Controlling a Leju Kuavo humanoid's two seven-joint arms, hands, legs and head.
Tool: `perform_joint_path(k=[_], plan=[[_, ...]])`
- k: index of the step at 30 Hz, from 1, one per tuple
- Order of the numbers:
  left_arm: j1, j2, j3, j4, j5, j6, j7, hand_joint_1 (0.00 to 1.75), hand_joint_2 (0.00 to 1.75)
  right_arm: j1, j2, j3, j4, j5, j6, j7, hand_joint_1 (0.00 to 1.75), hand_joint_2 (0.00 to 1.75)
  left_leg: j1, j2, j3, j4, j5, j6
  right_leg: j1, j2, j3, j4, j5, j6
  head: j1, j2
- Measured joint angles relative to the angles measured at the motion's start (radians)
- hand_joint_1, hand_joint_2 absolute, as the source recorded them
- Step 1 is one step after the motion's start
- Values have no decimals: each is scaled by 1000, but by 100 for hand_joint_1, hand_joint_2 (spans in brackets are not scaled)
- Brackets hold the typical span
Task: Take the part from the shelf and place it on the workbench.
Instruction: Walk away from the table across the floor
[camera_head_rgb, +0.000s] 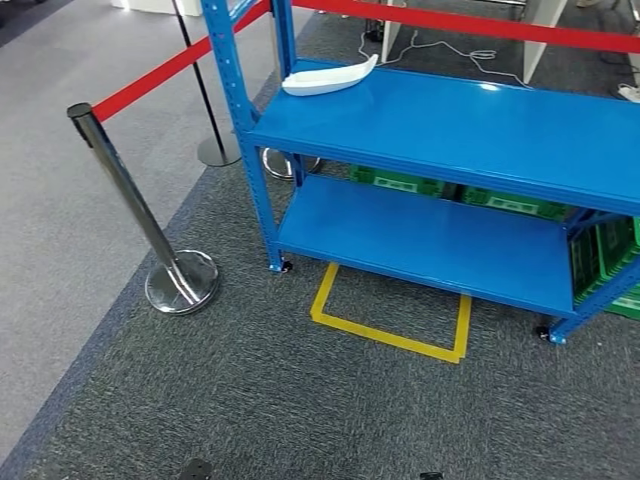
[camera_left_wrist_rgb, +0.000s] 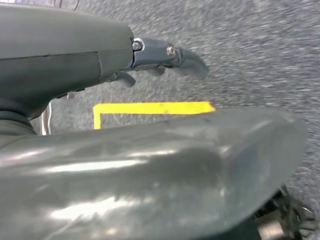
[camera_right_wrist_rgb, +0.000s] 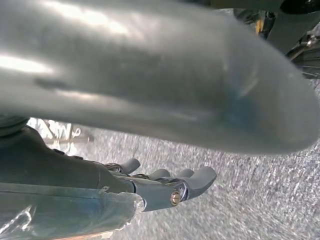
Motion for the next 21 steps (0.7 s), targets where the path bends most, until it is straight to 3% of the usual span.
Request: perform_joint_path(k=[2,3,4,6,8,9,11,12,14,16,18,19,21], plan=[[3,0,0,0,0,0,1,0,0,-2,1,0,0,0,0,0,0,0,1,-26,-68,134,-57,-2,-1,27,-4,0,2,-3,-1,0],[4,0,0,0,0,0,2,0,0,-1,1,0,0,0,0,0,0,0,1,-28,-91,173,-62,-2,-1,41,-5,0,3,-4,-2,0],[4,0,0,0,0,0,3,0,0,0,1,0,0,1,0,0,0,0,1,-30,-96,176,-47,-1,-1,56,-5,0,3,-3,-2,0],[4,0,0,0,0,0,3,0,0,2,1,0,0,1,0,0,0,0,4,-51,-57,81,25,2,-3,86,-5,0,6,2,-2,0],[3,1,0,0,0,0,3,0,0,-1,1,0,0,2,0,0,0,0,10,-98,-3,-42,77,5,-1,113,-11,5,8,10,-3,0],[2,1,0,0,0,0,4,0,0,-2,1,0,0,3,0,-1,0,0,11,-114,11,-75,83,9,0,124,-15,5,10,16,-4,0],[0,1,0,0,0,1,4,0,0,0,1,0,0,6,0,-1,0,0,11,-108,20,-95,79,20,-2,146,-25,1,15,29,-5,0],[-2,0,0,0,0,1,4,0,0,4,1,0,0,8,0,-2,0,0,11,-97,20,-97,81,28,-4,141,-28,1,16,35,-5,0],[-3,-1,0,0,0,2,4,0,0,8,0,0,0,10,0,-1,0,0,11,-73,22,-101,85,43,-2,88,-49,40,-12,43,3,0],[0,0,0,0,0,2,4,0,0,4,0,0,0,13,0,-1,0,0,8,-44,22,-102,84,51,0,27,-103,160,-79,49,11,0],[4,1,0,0,0,2,5,0,0,1,0,0,0,15,0,-2,0,0,4,-13,23,-102,82,54,0,12,-152,273,-124,52,11,0],[4,1,0,0,0,2,5,0,0,3,0,0,0,15,0,-1,0,0,3,1,24,-102,81,54,0,10,-153,282,-120,53,12,0],[3,1,0,0,0,1,5,0,0,6,0,0,0,16,0,0,0,0,3,23,30,-102,77,50,1,-8,-96,189,-67,50,12,0]])
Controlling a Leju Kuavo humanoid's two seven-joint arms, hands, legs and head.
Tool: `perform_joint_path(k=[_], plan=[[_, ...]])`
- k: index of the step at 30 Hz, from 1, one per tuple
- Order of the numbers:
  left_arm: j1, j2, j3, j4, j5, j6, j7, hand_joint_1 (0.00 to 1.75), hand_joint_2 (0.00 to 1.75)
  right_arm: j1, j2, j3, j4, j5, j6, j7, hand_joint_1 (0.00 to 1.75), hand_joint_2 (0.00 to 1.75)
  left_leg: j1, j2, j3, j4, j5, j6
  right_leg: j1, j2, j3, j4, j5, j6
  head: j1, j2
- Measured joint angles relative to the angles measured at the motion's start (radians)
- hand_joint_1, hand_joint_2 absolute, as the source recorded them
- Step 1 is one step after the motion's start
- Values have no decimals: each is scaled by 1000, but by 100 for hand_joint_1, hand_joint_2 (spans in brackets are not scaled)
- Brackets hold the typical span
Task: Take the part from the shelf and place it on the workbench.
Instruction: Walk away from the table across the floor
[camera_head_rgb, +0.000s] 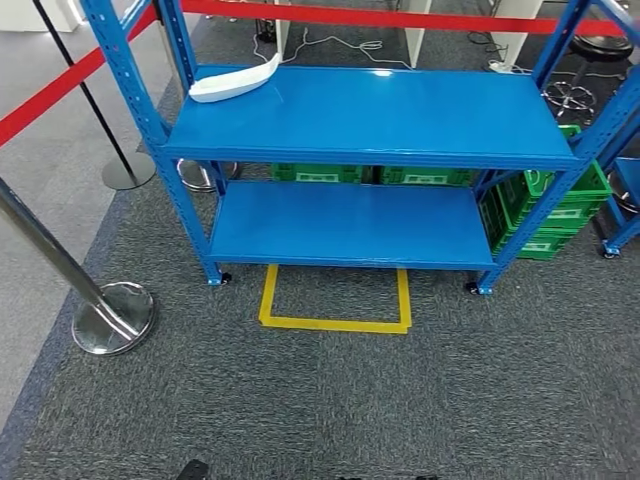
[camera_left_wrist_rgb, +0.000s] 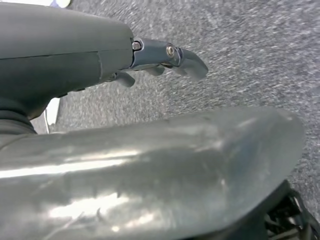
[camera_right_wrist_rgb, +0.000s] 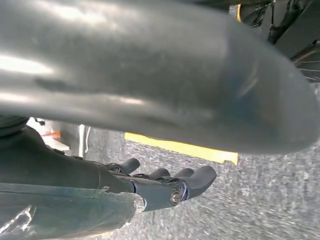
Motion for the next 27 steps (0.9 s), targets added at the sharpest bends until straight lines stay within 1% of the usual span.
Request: perform_joint_path(k=[1,2,3,4,5,6,7,8,9,10,11,12,13,14,15,16,17,18,19,20,22,23,24,27], plan=[[0,0,0,0,0,0,0,0,0,-1,0,0,0,0,0,0,0,0,-2,11,4,1,-3,-4,3,-24,40,-72,26,-3,0,0],[0,0,0,0,0,0,0,0,0,-3,0,0,0,1,0,0,0,0,-5,21,8,2,-7,-9,6,-43,73,-130,45,-8,0,0],[0,0,0,0,0,-1,0,0,0,-6,0,0,0,1,0,0,0,0,-8,31,11,3,-10,-13,8,-56,93,-167,54,-14,-1,0],[0,0,0,0,0,-1,0,0,0,-8,0,0,0,1,0,0,0,0,-10,41,13,2,-11,-18,11,-57,98,-180,55,-19,-2,0],[-2,1,0,0,0,-1,0,0,0,-8,0,0,0,1,0,0,0,0,-11,51,15,1,-12,-22,12,-44,97,-181,57,-26,-2,0],[-3,0,0,0,0,-2,0,0,0,-7,0,0,0,2,-1,1,0,0,-9,54,17,0,-14,-28,11,-32,96,-183,59,-32,-2,0],[-5,0,0,0,0,-2,0,0,0,-5,0,0,0,2,-1,1,0,0,-7,42,17,5,-22,-34,9,-21,96,-186,62,-38,-3,0],[-6,0,0,0,0,-2,0,0,0,-5,0,0,0,2,-1,2,0,0,-5,21,8,28,-39,-41,5,-9,97,-189,64,-44,-5,0],[-5,0,0,0,0,-2,0,0,0,-6,0,0,0,2,-1,2,0,0,-3,-7,-10,70,-66,-46,2,2,97,-191,67,-48,-7,0],[-4,1,0,0,0,-1,0,0,0,-7,0,0,0,2,-1,3,0,0,-2,-31,-39,130,-97,-50,1,14,96,-191,68,-51,-10,0],[-2,1,0,0,0,-1,0,0,0,-8,1,0,0,2,-1,3,0,0,-2,-43,-72,197,-125,-52,0,28,94,-191,69,-52,-11,0],[0,0,0,0,0,-1,0,0,0,-8,1,0,0,2,-2,4,0,0,-1,-48,-100,247,-138,-53,-1,41,94,-191,69,-53,-11,0],[2,0,0,0,1,-1,0,0,0,-7,1,0,0,5,-6,5,0,0,-1,-51,-116,269,-133,-53,-2,54,94,-191,69,-53,-12,0],[2,0,0,0,1,-1,0,0,0,-6,1,0,0,9,-13,9,0,0,0,-52,-115,255,-108,-53,-3,64,95,-191,70,-52,-12,0],[2,1,0,0,1,0,0,0,0,-5,1,0,0,15,-22,14,0,0,1,-54,-96,206,-69,-53,-4,74,96,-191,70,-50,-12,0],[0,1,0,0,1,0,0,0,0,-4,1,0,0,22,-30,20,0,0,3,-59,-70,143,-30,-53,-5,81,97,-191,70,-47,-13,0],[-2,1,0,0,1,1,1,0,0,-4,1,0,0,28,-37,25,0,0,6,-66,-44,79,-3,-52,-3,88,96,-188,69,-42,-16,0],[-4,0,0,0,1,1,1,0,0,-4,1,0,0,33,-41,29,0,0,7,-73,-26,35,11,-49,-2,92,94,-186,68,-36,-17,0],[-5,0,0,0,1,1,2,0,0,-4,0,0,0,37,-44,31,0,0,9,-78,-19,10,15,-46,1,94,91,-185,67,-35,-18,0],[-6,-1,0,0,1,1,2,0,0,-3,0,0,0,40,-46,34,0,0,9,-81,-17,1,14,-42,3,95,87,-184,66,-42,-18,0],[-4,-2,0,0,0,1,2,0,0,-1,0,0,0,41,-48,39,0,0,8,-82,-19,0,16,-38,4,92,85,-188,66,-59,-16,0],[-4,-2,0,0,0,1,3,0,0,0,0,0,0,42,-48,41,0,0,7,-82,-19,0,17,-35,4,91,86,-191,68,-62,-15,0],[-4,-1,0,0,0,1,3,0,0,-1,0,0,0,43,-48,44,0,0,6,-82,-19,0,17,-32,3,90,88,-195,71,-57,-15,0],[-4,-1,0,0,-1,0,4,0,0,-1,0,0,0,46,-50,51,0,131,4,-82,-19,0,18,-25,1,90,97,-205,78,-32,-15,0]])
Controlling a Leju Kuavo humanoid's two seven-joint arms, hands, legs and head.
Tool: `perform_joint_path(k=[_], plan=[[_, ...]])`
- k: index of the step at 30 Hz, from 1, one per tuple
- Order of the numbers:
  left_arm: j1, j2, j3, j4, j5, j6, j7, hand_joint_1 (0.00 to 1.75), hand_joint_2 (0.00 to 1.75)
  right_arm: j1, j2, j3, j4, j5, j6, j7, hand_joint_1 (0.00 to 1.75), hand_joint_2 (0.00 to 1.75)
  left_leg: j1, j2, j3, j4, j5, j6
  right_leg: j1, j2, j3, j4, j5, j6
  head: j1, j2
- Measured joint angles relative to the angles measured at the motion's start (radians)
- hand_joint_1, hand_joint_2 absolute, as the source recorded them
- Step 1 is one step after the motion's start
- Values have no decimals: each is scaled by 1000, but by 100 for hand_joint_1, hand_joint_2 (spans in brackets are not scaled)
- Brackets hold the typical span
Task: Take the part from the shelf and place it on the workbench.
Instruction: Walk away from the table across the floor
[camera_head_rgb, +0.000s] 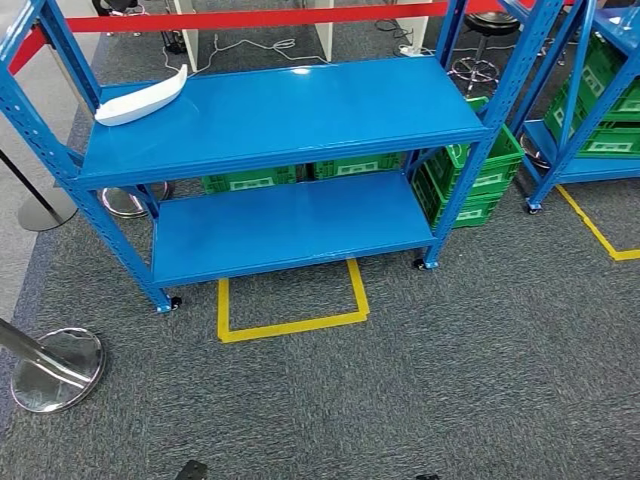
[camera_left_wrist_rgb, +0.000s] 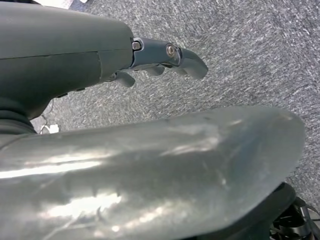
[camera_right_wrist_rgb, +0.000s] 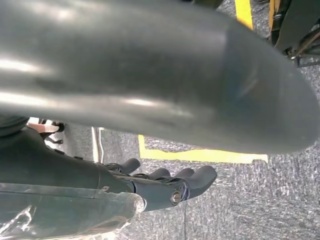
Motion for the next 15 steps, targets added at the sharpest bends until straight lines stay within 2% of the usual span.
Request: perform_joint_path(k=[1,7,15], plan=[[0,0,0,0,0,0,0,0,0,0,0,0,0,2,-1,3,0,175,0,0,0,0,1,1,-1,0,2,-2,2,6,0,0],[0,1,0,0,1,0,5,0,0,1,1,0,0,8,-5,14,0,175,-1,0,-1,0,2,3,-2,0,0,-4,3,18,-1,0],[0,1,0,0,1,0,6,0,0,1,1,0,0,9,-6,16,0,175,1,0,-1,-2,4,0,0,0,-2,-1,4,18,-1,0]])
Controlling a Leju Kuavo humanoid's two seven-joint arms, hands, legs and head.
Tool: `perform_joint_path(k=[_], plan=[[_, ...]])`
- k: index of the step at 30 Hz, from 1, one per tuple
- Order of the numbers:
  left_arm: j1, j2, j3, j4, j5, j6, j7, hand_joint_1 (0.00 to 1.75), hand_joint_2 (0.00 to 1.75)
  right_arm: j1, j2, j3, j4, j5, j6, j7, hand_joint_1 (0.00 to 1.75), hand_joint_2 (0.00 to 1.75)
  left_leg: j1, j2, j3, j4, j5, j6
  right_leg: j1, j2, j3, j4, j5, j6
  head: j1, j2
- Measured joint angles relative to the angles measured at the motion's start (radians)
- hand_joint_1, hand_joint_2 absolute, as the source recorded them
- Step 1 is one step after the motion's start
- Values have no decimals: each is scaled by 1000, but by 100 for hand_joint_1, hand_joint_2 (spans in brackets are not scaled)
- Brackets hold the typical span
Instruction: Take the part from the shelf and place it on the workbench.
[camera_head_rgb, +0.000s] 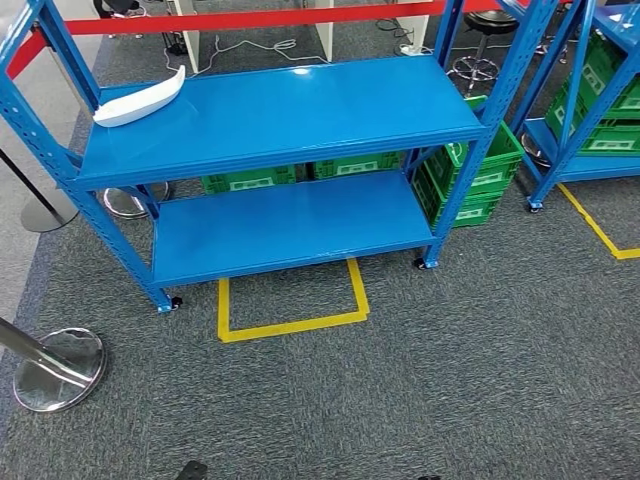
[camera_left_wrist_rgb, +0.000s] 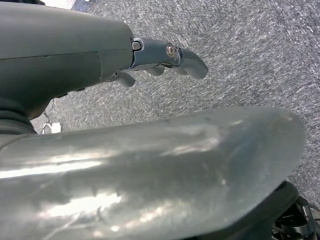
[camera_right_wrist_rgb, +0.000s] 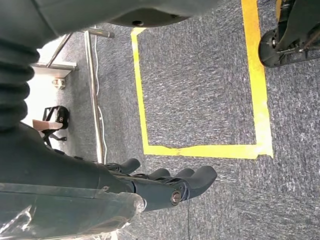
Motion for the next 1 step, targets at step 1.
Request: perform_joint_path(k=[1], plan=[[0,0,0,0,0,0,0,0,0,0,0,0,0,0,0,0,0,175,0,0,0,0,0,0,0,0,0,0,0,0,0,0]])
